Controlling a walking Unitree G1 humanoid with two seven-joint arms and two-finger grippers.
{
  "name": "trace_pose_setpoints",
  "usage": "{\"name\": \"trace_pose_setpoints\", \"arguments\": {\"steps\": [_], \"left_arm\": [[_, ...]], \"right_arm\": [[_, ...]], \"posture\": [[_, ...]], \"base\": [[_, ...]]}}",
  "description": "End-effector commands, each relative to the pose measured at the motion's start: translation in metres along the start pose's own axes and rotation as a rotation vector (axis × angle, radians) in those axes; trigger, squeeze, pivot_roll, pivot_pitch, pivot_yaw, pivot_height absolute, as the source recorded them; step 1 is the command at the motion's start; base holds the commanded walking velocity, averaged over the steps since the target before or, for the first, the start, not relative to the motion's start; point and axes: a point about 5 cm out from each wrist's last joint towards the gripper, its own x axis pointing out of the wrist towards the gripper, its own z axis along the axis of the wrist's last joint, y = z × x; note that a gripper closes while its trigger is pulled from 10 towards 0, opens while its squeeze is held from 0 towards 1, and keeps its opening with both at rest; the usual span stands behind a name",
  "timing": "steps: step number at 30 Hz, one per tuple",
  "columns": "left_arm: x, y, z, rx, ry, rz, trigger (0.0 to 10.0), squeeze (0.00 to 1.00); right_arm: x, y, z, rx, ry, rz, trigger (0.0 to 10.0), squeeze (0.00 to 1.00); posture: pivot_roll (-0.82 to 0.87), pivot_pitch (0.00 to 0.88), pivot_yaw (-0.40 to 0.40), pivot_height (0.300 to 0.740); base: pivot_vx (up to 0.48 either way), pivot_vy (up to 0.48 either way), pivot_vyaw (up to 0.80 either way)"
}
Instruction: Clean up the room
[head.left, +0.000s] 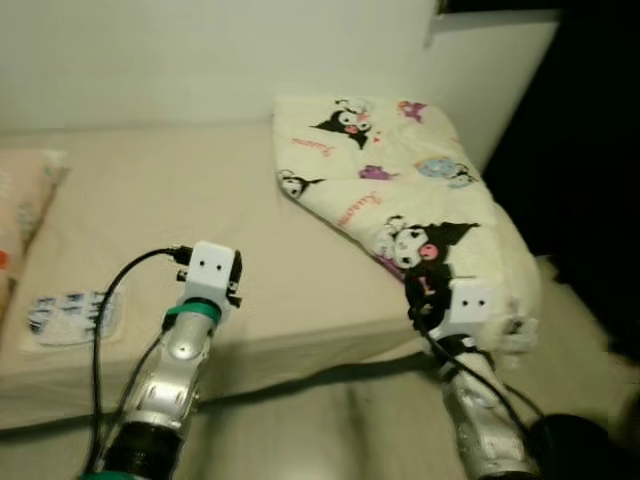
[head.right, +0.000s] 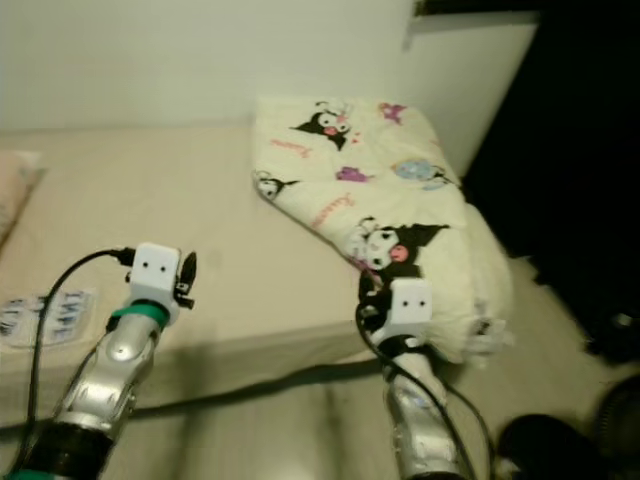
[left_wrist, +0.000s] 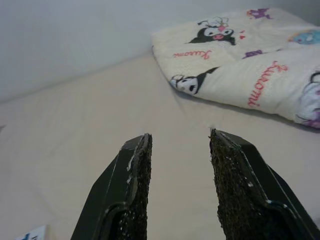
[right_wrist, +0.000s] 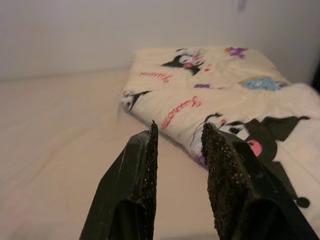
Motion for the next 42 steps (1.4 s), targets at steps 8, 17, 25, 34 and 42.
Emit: {"name": "trace_pose_setpoints", "arguments": {"steps": [8, 17, 25, 34, 42], "left_arm": [[-0.0019, -0.0025, -0.0056, 0.005, 0.022, -0.007, 10.0, 0.0], [-0.0018, -0.0027, -0.0054, 0.004, 0.022, -0.007, 10.0, 0.0], [-0.0023, 0.0006, -0.0077, -0.063, 0.04, 0.026, 10.0, 0.0], [-0.0018, 0.0009, -0.0069, -0.052, 0.034, 0.027, 10.0, 0.0], [-0.0013, -0.0015, -0.0091, -0.076, 0.057, 0.02, 10.0, 0.0]], "right_arm": [[-0.0019, -0.0028, -0.0032, -0.007, 0.015, -0.003, 10.0, 0.0], [-0.0013, -0.0029, -0.003, -0.01, 0.015, 0.001, 10.0, 0.0], [-0.0009, -0.0033, -0.0028, -0.011, 0.015, 0.002, 10.0, 0.0], [-0.0016, -0.0029, -0.0031, -0.011, 0.015, 0.001, 10.0, 0.0], [-0.002, -0.003, -0.0029, -0.007, 0.013, -0.001, 10.0, 0.0]], "posture": [[-0.06, 0.044, 0.046, 0.74], [-0.05, 0.042, 0.044, 0.74], [-0.06, 0.041, 0.044, 0.74], [-0.06, 0.044, 0.045, 0.74], [-0.06, 0.048, 0.046, 0.74]], "base": [[0.0, -0.326, 0.0], [0.0, -0.32, 0.0], [0.0, -0.038, 0.0], [0.0, 0.422, 0.0], [0.0, 0.0, 0.0]]}}
